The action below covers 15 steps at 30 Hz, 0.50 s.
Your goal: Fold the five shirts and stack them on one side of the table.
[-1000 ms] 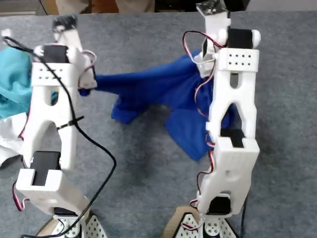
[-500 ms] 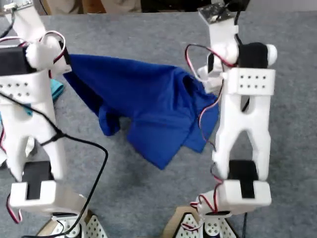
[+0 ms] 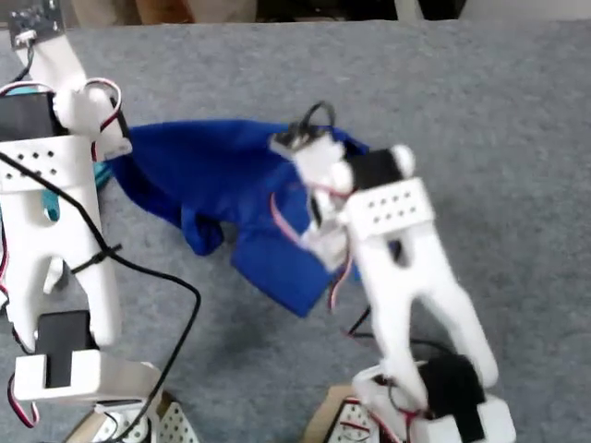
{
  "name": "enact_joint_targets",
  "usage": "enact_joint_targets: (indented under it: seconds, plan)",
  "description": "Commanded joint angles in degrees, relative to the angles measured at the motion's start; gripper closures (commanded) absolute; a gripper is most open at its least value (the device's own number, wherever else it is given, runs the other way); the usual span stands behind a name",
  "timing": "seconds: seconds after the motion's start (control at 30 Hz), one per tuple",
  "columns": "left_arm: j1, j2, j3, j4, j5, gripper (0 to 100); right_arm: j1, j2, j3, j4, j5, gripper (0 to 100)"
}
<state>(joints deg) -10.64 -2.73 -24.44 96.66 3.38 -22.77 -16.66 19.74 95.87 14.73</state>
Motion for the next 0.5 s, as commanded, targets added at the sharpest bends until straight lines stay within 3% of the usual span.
enact_joint_targets:
  seconds: [0.0, 0.17, 0.47]
  plan:
    - [-0.5, -2.2, 3.6, -3.0, -0.6, 98, -4.0, -5.8, 7.8, -3.9, 0.5, 78.7]
    - [-0.4, -2.2, 7.0, -5.8, -0.6, 98, -4.9, -8.2, 14.4, -9.2, 0.5, 96.1]
    - [-0.1, -2.2, 9.6, -8.1, -0.6, 98, -8.7, -8.2, 22.3, -14.0, 2.4, 95.0]
